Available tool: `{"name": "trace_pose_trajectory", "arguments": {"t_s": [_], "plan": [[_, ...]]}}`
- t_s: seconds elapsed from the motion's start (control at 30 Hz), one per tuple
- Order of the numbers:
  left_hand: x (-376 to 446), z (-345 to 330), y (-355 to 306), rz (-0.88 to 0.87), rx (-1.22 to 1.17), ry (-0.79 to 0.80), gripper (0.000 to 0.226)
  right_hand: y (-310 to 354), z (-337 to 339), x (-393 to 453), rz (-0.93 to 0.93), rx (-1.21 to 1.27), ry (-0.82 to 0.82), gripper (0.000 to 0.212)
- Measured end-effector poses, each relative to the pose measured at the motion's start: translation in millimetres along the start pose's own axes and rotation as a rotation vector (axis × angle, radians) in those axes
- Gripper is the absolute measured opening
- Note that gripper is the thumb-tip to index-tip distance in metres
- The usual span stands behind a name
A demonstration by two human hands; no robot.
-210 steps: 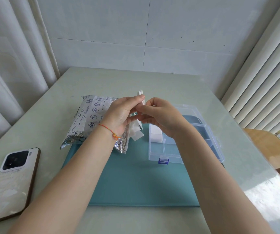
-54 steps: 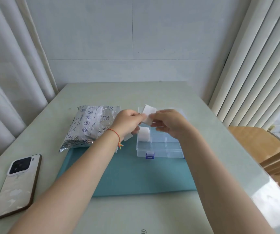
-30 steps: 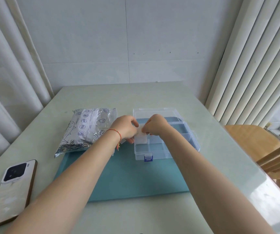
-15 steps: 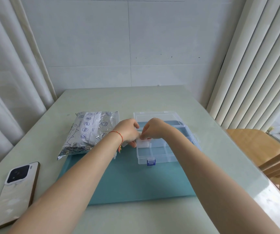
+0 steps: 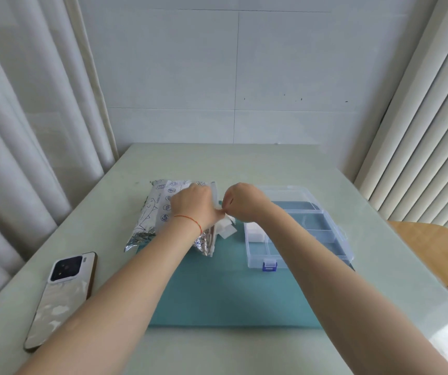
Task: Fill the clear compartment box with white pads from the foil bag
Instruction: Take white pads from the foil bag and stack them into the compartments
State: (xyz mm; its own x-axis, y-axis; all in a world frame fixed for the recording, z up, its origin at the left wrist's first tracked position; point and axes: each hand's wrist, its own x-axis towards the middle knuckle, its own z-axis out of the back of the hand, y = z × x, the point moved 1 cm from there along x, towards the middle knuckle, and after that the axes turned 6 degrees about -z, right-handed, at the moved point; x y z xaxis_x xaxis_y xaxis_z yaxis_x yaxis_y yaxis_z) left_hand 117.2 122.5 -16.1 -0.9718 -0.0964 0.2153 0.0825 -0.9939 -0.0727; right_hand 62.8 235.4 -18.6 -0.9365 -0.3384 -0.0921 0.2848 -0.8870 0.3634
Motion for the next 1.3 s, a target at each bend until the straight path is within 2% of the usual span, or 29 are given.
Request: {"name": "trace_pose_trajectory", "arguments": {"t_s": [0.1, 0.2, 0.3, 0.37, 0.43, 0.57, 0.7, 0.8, 0.9, 1.07, 1.2, 1.3], "plan": [[-2.0, -3.3, 2.4, -0.001, -0.028, 0.005, 0.038, 2.6, -9.4, 3.1, -0.013, -0.047, 0.008, 0.025], [-1.1, -1.3, 11.4, 0.011, -0.15, -0.01, 0.021, -2.6, -10.9, 2.8, -0.034, -0.023, -0.016, 0.037], [-0.3, -3.3, 21.9, 0.008, -0.259, -0.01, 0.022, -6.6, -13.9, 6.2, -0.057, -0.016, -0.015, 0.044], [-1.1, -6.6, 25.2, 0.015, -0.301, 0.001, 0.022, -7.8, -17.4, 9.0, -0.056, -0.044, -0.022, 0.038], [-1.2, -10.1, 29.3, 0.03, -0.333, -0.001, 0.007, -8.0, -20.6, 11.1, -0.033, -0.08, -0.071, 0.026], [-1.7, -17.0, 37.7, 0.059, -0.337, -0.016, 0.016, -9.2, -19.4, 11.8, -0.026, -0.049, -0.168, 0.019], [-1.9, -18.8, 39.3, 0.053, -0.327, -0.04, 0.02, -10.0, -8.4, 7.1, -0.014, 0.182, -0.218, 0.024], [-2.1, -18.8, 40.0, 0.056, -0.341, -0.058, 0.02, -8.4, 3.8, 4.5, -0.046, 0.428, -0.269, 0.015], [-4.2, -19.5, 41.7, 0.07, -0.356, -0.063, 0.019, -3.5, 9.5, 6.4, -0.119, 0.622, -0.173, 0.009], [-8.4, -18.9, 40.3, 0.073, -0.371, -0.068, 0.014, 8.0, -0.8, 9.5, -0.148, 0.437, 0.037, 0.019], [-9.8, -16.7, 39.6, 0.081, -0.387, -0.061, 0.013, 14.6, -6.1, 9.7, -0.129, 0.417, -0.004, 0.026], [-10.0, -15.6, 39.3, 0.09, -0.407, -0.051, 0.012, 17.1, -5.2, 5.8, -0.114, 0.407, -0.055, 0.022]]}}
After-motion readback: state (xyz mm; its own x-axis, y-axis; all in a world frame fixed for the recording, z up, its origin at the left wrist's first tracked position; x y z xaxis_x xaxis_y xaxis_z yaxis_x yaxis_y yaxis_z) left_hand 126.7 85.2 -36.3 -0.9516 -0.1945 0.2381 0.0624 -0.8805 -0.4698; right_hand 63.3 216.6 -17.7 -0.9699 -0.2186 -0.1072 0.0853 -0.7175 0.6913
